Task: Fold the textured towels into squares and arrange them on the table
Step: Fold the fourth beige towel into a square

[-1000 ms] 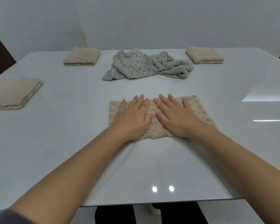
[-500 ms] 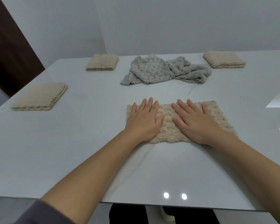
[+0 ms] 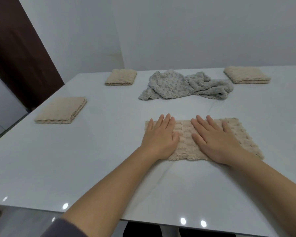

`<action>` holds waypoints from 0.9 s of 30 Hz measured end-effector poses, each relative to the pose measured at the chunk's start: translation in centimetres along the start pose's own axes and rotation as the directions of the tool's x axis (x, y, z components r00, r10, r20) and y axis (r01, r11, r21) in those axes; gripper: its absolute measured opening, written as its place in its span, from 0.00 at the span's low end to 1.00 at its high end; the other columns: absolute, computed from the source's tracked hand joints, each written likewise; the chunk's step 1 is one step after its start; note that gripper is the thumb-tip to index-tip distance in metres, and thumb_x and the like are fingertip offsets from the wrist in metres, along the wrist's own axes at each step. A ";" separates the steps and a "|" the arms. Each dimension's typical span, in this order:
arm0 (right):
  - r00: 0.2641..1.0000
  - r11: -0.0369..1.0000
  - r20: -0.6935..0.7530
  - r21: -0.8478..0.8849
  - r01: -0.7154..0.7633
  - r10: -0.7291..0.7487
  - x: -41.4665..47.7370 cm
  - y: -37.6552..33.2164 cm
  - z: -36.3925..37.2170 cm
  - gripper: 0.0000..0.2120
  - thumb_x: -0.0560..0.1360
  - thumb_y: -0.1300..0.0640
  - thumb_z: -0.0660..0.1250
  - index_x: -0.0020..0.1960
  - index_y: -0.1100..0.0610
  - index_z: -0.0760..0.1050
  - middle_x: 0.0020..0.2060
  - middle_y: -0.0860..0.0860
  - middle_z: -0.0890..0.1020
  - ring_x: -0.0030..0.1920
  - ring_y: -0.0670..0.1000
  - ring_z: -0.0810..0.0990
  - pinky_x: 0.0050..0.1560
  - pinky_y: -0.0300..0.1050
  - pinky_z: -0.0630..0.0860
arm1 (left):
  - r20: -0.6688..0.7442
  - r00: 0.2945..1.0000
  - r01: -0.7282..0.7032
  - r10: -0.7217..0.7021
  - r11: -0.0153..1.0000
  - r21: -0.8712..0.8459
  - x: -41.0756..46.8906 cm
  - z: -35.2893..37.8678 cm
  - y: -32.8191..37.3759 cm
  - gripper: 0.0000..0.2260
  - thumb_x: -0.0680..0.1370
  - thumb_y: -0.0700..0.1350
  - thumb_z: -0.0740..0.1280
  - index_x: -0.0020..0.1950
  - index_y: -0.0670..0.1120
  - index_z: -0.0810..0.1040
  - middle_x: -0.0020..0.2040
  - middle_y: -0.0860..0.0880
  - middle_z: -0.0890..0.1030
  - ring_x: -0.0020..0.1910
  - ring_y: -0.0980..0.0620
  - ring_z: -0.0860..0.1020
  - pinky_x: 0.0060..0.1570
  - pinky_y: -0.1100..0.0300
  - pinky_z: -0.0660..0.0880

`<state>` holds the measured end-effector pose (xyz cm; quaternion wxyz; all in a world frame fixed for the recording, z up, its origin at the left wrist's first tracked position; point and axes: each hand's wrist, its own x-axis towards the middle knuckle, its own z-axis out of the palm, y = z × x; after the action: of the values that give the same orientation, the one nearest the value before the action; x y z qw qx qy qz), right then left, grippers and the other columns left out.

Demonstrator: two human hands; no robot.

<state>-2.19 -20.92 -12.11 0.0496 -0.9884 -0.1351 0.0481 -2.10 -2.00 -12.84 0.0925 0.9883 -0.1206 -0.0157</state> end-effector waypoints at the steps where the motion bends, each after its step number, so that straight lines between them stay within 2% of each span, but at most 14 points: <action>1: 1.000 1.000 0.001 -0.002 -0.025 0.025 -0.2 0.7 0.0 0.28 0.81 0.41 0.39 0.79 0.46 0.41 0.78 0.43 0.41 0.78 0.48 0.39 0.75 0.59 0.39 | 0.004 1.000 0.012 -0.012 1.000 -0.006 -0.2 -0.1 -0.4 0.26 0.83 0.54 0.44 0.79 0.47 0.45 0.80 0.51 0.44 0.78 0.53 0.41 0.75 0.47 0.38; 5: 0.996 0.996 0.004 0.011 -0.088 0.088 -0.8 2.1 -0.1 0.28 0.80 0.40 0.39 0.79 0.45 0.40 0.78 0.43 0.42 0.78 0.48 0.39 0.75 0.59 0.40 | 0.024 0.998 0.058 -0.058 0.998 -0.007 -0.9 -0.7 -1.7 0.26 0.83 0.54 0.44 0.79 0.47 0.46 0.80 0.51 0.46 0.78 0.53 0.43 0.75 0.46 0.40; 7: 0.995 0.995 0.023 -0.001 -0.099 0.099 -0.7 1.9 -0.2 0.28 0.81 0.40 0.39 0.79 0.46 0.40 0.78 0.44 0.42 0.78 0.48 0.39 0.75 0.60 0.40 | -0.024 0.998 0.064 -0.063 0.998 0.024 -0.9 -1.1 -2.1 0.25 0.83 0.53 0.46 0.78 0.46 0.54 0.79 0.49 0.54 0.77 0.51 0.52 0.75 0.46 0.45; 9: 0.993 0.993 0.040 -0.003 -0.115 0.115 -0.5 1.6 -0.5 0.28 0.81 0.41 0.39 0.79 0.46 0.41 0.78 0.45 0.42 0.78 0.49 0.39 0.75 0.62 0.40 | -0.136 0.989 0.075 -0.060 0.992 0.106 -0.6 -2.0 -2.4 0.20 0.82 0.51 0.50 0.71 0.46 0.66 0.70 0.47 0.68 0.68 0.48 0.66 0.68 0.48 0.59; 11: 0.994 0.994 0.022 0.006 -0.110 0.110 -0.5 1.1 -1.2 0.28 0.81 0.41 0.40 0.79 0.47 0.42 0.79 0.46 0.43 0.78 0.51 0.40 0.74 0.63 0.40 | -0.137 0.985 0.121 -0.106 0.986 0.112 -0.1 -3.3 -2.6 0.17 0.80 0.51 0.55 0.64 0.46 0.70 0.61 0.48 0.73 0.59 0.48 0.71 0.58 0.51 0.65; 14: 0.999 1.000 -0.033 -0.006 -0.015 0.014 -0.6 -0.7 -1.5 0.27 0.82 0.43 0.41 0.79 0.48 0.43 0.79 0.47 0.43 0.78 0.52 0.40 0.73 0.64 0.39 | 0.082 0.954 0.295 -0.288 0.951 -0.092 0.9 -5.3 -2.8 0.15 0.75 0.52 0.64 0.58 0.45 0.71 0.55 0.48 0.77 0.51 0.47 0.75 0.47 0.56 0.71; 16: 1.000 1.000 -0.014 0.005 0.018 -0.017 -0.7 -1.7 -0.8 0.27 0.82 0.42 0.41 0.79 0.48 0.43 0.79 0.47 0.43 0.78 0.52 0.40 0.73 0.64 0.38 | 0.181 0.920 0.387 -0.348 0.875 -0.290 1.5 -6.0 -3.2 0.11 0.72 0.48 0.70 0.47 0.44 0.72 0.47 0.46 0.77 0.41 0.49 0.75 0.37 0.60 0.71; 18: 1.000 1.000 0.004 0.016 0.009 -0.009 -0.6 -2.0 -0.2 0.28 0.82 0.42 0.42 0.79 0.48 0.43 0.79 0.47 0.43 0.78 0.52 0.40 0.74 0.64 0.39 | 0.247 0.897 0.440 -0.366 0.702 -0.559 1.2 -6.3 -3.5 0.12 0.70 0.46 0.74 0.40 0.44 0.72 0.40 0.47 0.76 0.35 0.51 0.74 0.33 0.62 0.70; 20: 1.000 0.999 -0.006 0.036 0.006 -0.005 -0.5 -2.0 -0.3 0.28 0.82 0.42 0.42 0.79 0.48 0.43 0.79 0.48 0.43 0.78 0.53 0.39 0.74 0.64 0.39 | 0.303 0.870 0.475 -0.390 0.494 -0.728 0.7 -6.3 -3.6 0.11 0.71 0.47 0.74 0.44 0.42 0.75 0.42 0.46 0.80 0.39 0.48 0.79 0.37 0.59 0.76; 21: 1.000 0.998 -0.014 0.056 0.007 -0.007 -0.5 -2.1 -0.3 0.27 0.82 0.43 0.42 0.79 0.48 0.43 0.79 0.48 0.43 0.78 0.53 0.39 0.74 0.64 0.39 | 0.322 0.856 0.493 -0.404 0.452 -0.744 0.3 -6.1 -3.7 0.12 0.72 0.48 0.73 0.47 0.41 0.77 0.44 0.45 0.81 0.41 0.47 0.80 0.38 0.58 0.78; 22: 1.000 0.997 -0.022 0.070 0.011 -0.009 -0.4 -2.2 -0.3 0.27 0.82 0.43 0.42 0.79 0.48 0.43 0.79 0.48 0.43 0.78 0.53 0.39 0.74 0.65 0.38 | 0.323 0.849 0.501 -0.419 0.444 -0.743 -0.1 -5.8 -3.6 0.11 0.73 0.48 0.72 0.47 0.41 0.77 0.44 0.45 0.81 0.39 0.48 0.80 0.35 0.60 0.77; 24: 1.000 0.998 -0.024 0.055 0.017 -0.016 -0.4 -2.9 -0.1 0.27 0.82 0.43 0.42 0.79 0.48 0.43 0.79 0.49 0.43 0.78 0.53 0.38 0.74 0.65 0.38 | 0.247 0.858 0.471 -0.451 0.498 -0.728 -0.6 -5.1 -3.7 0.09 0.75 0.47 0.69 0.41 0.43 0.74 0.38 0.45 0.78 0.33 0.49 0.76 0.30 0.63 0.72; 27: 1.000 0.999 -0.007 0.038 0.013 -0.013 -0.2 -4.8 0.5 0.28 0.82 0.43 0.42 0.79 0.49 0.43 0.79 0.50 0.43 0.78 0.55 0.38 0.73 0.65 0.37 | 0.119 0.866 0.421 -0.485 0.581 -0.697 -0.8 -5.2 -4.5 0.09 0.77 0.47 0.64 0.39 0.44 0.72 0.37 0.45 0.76 0.34 0.47 0.75 0.33 0.59 0.72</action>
<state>-3.73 -16.34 -12.05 0.0694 -0.9866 -0.1403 0.0471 -1.54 3.40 -8.58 0.4588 0.8739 0.1549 -0.0418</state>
